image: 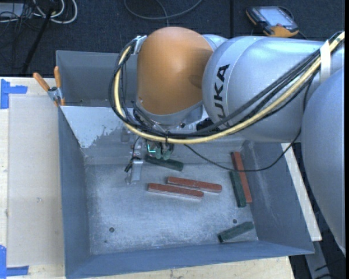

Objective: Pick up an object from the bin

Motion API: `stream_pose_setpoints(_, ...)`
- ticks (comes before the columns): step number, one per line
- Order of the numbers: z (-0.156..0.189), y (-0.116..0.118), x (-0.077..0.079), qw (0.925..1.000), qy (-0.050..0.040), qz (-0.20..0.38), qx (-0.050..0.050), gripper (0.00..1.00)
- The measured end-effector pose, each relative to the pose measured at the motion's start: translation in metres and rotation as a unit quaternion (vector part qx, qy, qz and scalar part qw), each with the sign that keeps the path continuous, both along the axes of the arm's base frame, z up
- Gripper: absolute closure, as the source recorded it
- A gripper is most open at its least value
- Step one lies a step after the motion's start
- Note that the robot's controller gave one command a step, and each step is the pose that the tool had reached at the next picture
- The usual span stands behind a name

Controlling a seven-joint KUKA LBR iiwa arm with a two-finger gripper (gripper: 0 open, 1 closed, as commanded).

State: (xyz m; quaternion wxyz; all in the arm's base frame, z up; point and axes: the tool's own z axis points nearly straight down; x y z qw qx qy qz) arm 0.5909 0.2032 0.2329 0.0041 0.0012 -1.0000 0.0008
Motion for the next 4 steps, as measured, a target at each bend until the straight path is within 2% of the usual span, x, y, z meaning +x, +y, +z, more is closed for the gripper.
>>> stream_pose_setpoints(1, 0.005, -0.001, 0.002, 1.0000, -0.0038, -0.002, 0.001, 0.00)
stream_pose_setpoints(2, -0.027, -0.027, 0.018, 0.9996, -0.0056, 0.027, 0.002, 0.00)
stream_pose_setpoints(3, -0.067, -0.027, 0.024, 0.9997, -0.0040, -0.026, 0.001, 0.00)
stream_pose_setpoints(4, -0.079, -0.021, 0.024, 0.9993, -0.0029, -0.037, 0.001, 0.00)
